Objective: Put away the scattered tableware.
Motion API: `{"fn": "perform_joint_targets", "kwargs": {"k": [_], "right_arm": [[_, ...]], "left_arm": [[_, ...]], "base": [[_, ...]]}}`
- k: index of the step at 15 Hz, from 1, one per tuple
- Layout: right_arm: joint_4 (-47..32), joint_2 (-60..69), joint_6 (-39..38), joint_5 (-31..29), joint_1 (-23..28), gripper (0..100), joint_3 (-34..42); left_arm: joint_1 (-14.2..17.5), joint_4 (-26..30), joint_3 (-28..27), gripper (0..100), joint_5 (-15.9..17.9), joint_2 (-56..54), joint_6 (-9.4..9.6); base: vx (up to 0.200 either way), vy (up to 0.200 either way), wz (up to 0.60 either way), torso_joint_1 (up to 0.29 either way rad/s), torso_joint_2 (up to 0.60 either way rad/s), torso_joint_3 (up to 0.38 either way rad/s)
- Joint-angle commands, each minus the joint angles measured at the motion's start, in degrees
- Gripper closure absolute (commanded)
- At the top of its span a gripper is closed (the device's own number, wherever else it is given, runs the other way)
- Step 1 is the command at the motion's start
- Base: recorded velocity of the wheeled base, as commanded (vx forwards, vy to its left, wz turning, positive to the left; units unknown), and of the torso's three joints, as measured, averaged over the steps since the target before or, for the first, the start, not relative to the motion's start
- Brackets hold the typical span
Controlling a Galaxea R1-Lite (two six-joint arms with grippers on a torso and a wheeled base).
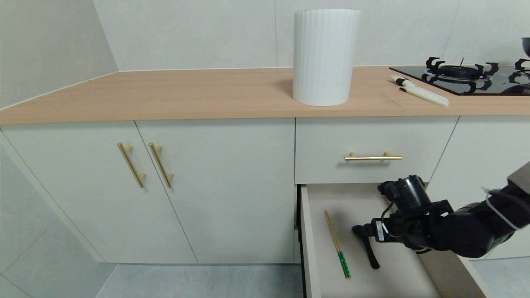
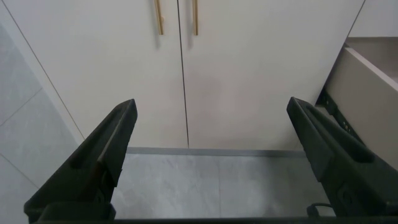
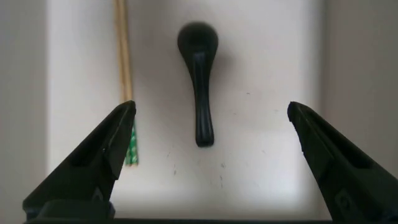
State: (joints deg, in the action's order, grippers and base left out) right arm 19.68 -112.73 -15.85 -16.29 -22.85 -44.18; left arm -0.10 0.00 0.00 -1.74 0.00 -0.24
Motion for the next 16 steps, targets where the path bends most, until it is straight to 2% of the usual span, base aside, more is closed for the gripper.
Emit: {"fn": "perform_joint_targets", "kwargs": {"k": [1, 4, 8, 16], "right_arm": [[-7.11, 10.95, 0.03, 0.55, -0.80, 0, -0.56], [-12.03, 15.17, 0.03, 2.40, -1.68, 0, -1.08], [-14.40, 16.84, 0.29, 3.63, -1.76, 0, -1.08], [-16.16, 16.93, 1.17, 3.63, -2.47, 0, -0.73]], "left_arm": [[0.01, 0.00, 0.00, 0, -0.01, 0.00, -0.02], [0.01, 0.00, 0.00, 0, -0.01, 0.00, 0.07], [0.01, 0.00, 0.00, 0, -0.01, 0.00, 0.07], [0.01, 0.00, 0.00, 0, -0.01, 0.00, -0.02]], "base": [[0.000, 0.000, 0.00, 0.000, 0.00, 0.000], [0.000, 0.000, 0.00, 0.000, 0.00, 0.000], [0.000, 0.000, 0.00, 0.000, 0.00, 0.000], [-0.200, 0.000, 0.00, 0.000, 0.00, 0.005]]}}
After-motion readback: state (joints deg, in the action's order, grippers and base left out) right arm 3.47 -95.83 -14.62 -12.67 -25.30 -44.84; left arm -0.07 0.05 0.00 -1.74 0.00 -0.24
